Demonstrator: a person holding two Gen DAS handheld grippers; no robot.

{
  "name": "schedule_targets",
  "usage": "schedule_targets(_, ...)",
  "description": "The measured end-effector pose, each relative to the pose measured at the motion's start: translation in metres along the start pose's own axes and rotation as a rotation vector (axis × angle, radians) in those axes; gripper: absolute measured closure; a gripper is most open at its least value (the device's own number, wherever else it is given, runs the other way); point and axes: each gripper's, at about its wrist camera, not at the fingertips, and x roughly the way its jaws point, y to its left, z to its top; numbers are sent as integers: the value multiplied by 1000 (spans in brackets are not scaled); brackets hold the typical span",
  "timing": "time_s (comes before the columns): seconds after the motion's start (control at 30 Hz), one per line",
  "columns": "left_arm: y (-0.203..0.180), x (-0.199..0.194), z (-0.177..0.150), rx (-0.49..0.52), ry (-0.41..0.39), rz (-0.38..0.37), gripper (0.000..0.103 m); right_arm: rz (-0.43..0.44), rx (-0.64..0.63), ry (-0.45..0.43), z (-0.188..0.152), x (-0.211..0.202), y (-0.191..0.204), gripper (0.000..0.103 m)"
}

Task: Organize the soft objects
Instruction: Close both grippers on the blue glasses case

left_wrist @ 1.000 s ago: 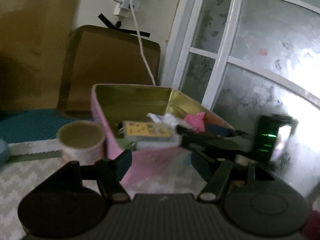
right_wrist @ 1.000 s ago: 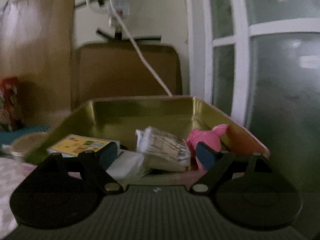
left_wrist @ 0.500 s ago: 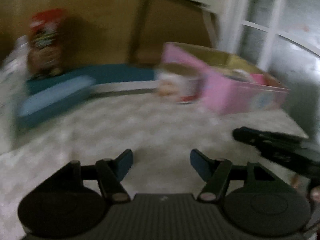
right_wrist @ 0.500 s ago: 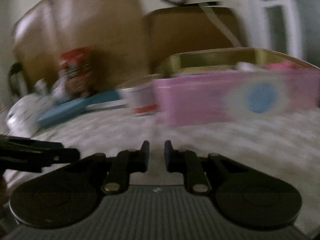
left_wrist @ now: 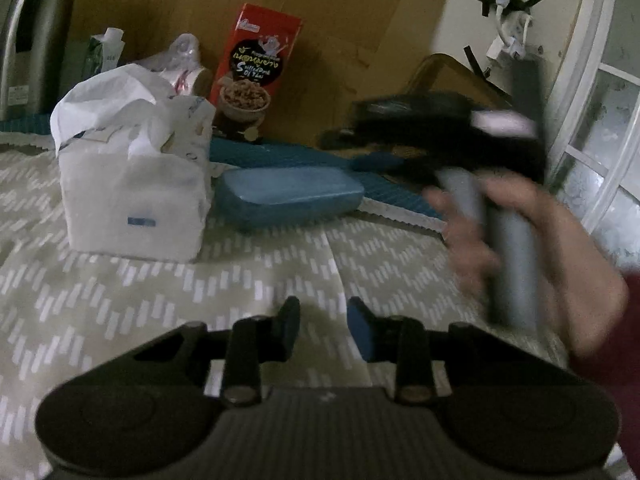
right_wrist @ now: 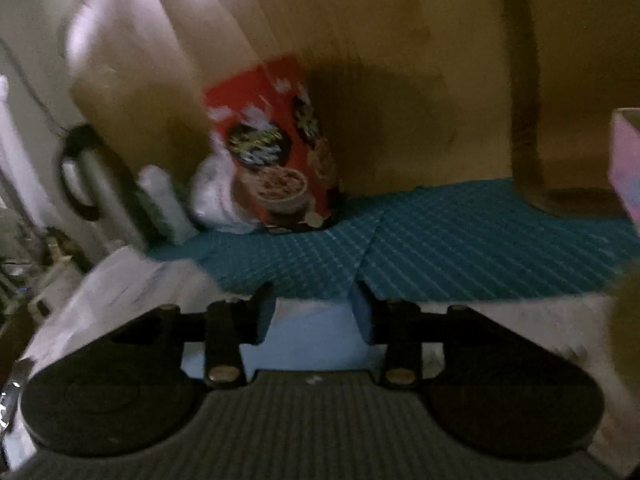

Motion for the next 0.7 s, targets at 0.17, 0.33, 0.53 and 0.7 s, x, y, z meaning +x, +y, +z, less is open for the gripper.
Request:
schedule_targets(0.17, 6, 0, 0, -40, -10, -13, 75, -40, -62, 203, 4, 40, 4, 55)
schedule_targets(0.33, 22, -4, 0, -142, -39, -29, 68, 55, -106, 222, -32, -19, -6, 64)
schedule_targets(0.53, 29, -9, -1, -187, -61, -75, 60, 69, -201, 96, -96, -110, -14, 56)
schedule_targets(0.7, 29, -15, -2, -186, -93, -97, 48, 70, -197, -33, -107, -137, -3, 44)
